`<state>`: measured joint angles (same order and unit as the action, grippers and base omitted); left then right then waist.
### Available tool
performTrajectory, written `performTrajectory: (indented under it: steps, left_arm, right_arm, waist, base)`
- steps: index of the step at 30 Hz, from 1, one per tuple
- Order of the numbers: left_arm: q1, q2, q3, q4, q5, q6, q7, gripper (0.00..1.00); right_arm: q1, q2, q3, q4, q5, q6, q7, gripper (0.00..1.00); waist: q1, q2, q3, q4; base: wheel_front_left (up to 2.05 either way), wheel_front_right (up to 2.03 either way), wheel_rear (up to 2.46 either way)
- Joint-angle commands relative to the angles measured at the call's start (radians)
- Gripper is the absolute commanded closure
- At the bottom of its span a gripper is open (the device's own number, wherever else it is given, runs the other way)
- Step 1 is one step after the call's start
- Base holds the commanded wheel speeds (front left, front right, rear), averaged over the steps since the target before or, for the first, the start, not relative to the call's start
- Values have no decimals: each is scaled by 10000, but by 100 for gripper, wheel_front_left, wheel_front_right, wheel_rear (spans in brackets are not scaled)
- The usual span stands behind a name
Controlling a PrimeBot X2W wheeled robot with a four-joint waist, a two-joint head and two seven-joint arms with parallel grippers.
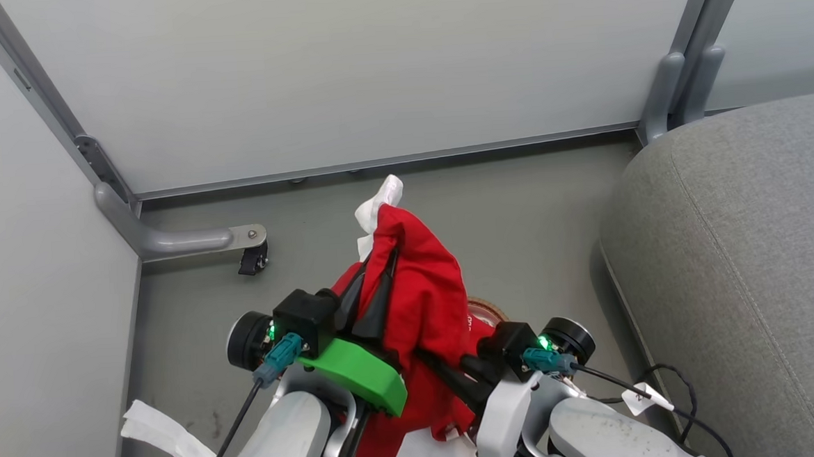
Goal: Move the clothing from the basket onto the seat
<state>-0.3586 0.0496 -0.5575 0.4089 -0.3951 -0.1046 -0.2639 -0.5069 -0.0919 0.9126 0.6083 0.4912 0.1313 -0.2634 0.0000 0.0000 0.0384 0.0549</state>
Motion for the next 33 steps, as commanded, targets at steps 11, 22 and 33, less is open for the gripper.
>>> performTrajectory:
  steps: [11,22,33]
  left_arm:
    - [120,29,411,125,473,154,-6,0]
    - [582,33,1705,360,1336,-88,-5,0]
    - [657,39,1873,398,1330,-238,-5,0]
  right_arm:
    - [448,-127,-540,-818,-449,-10,-22,100]
    - [962,-377,-912,-1903,-744,-10,-22,100]
    - [1406,-544,-1784,-2637,-969,-10,-20,100]
  waist:
    - [0,0,92,-959]
    - [0,0,401,-3971]
    - [0,0,642,-5862]
  base:
    - [0,0,0]
    - [0,0,0]
    - [0,0,0]
